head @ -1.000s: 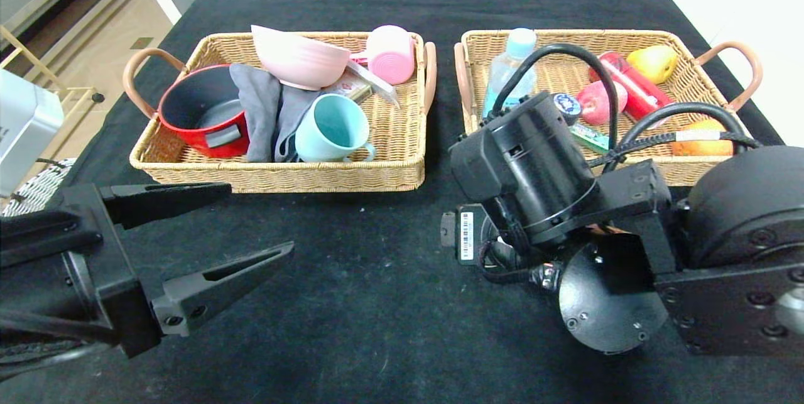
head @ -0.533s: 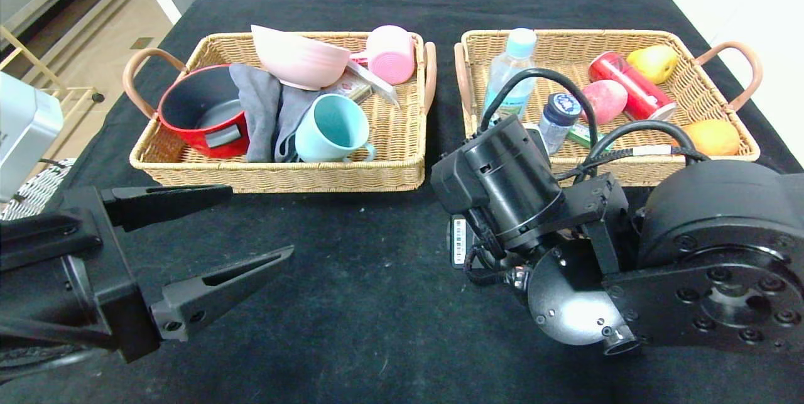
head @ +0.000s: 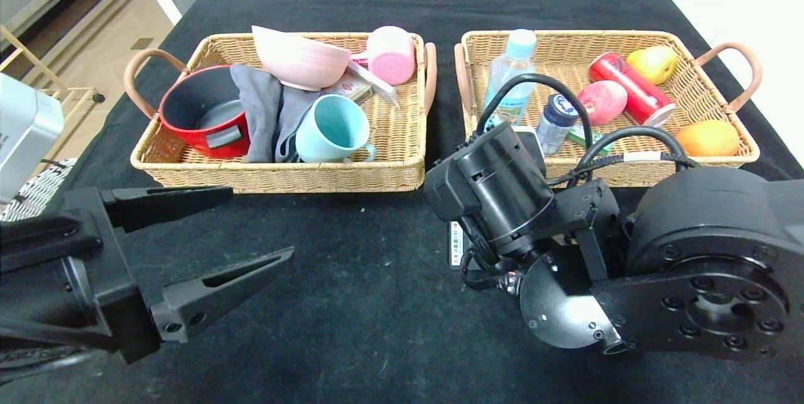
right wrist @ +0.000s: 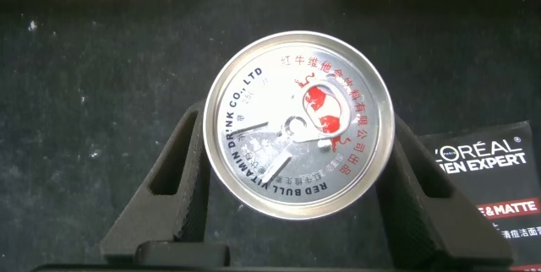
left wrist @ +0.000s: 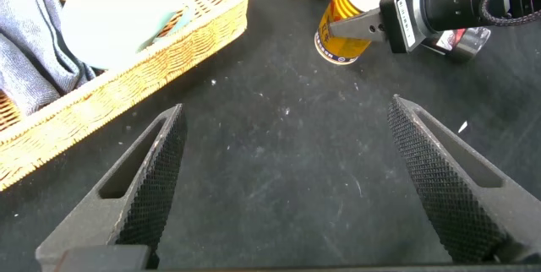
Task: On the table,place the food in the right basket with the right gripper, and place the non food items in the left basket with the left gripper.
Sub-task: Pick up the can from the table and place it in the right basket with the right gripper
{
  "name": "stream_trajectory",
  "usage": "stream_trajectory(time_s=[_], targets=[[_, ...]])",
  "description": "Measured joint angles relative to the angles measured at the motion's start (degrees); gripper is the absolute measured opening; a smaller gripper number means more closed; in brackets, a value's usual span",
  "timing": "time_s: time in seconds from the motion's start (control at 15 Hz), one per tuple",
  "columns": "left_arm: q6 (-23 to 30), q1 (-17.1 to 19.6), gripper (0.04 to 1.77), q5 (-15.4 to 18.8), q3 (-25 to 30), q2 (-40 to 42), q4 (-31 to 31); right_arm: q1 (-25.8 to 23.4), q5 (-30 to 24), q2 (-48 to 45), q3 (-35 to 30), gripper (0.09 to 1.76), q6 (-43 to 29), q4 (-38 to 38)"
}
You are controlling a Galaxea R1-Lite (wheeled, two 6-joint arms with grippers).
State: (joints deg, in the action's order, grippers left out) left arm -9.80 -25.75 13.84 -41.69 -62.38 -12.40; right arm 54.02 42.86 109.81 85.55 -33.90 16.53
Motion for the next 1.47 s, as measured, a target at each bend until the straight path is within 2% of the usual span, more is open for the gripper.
stream_trajectory(time_s=[0.47, 0.8, 1.0, 1.47], targets=[[0.02, -0.10, 1.72, 0.07, 0.10, -0.05, 0.02, 0.48, -0.22, -1.41, -0.16, 1.16, 0.39, 0.72], [0.00, -0.10, 1.72, 0.05, 0.29, -0.32, 0.02, 0.22, 0.27, -5.24, 0.17, 1.16, 4.00, 1.18], [0.02, -0.10, 1.72, 0.07, 0.40, -0.55, 0.09, -3.02, 0.33, -8.08, 0.69, 1.16, 8.33, 1.10], [0.00, -0.13, 1.72, 1.54, 0.55, -1.05, 0.52, -14.77, -0.17, -12.19, 4.57, 1.15, 15.36, 0.74]])
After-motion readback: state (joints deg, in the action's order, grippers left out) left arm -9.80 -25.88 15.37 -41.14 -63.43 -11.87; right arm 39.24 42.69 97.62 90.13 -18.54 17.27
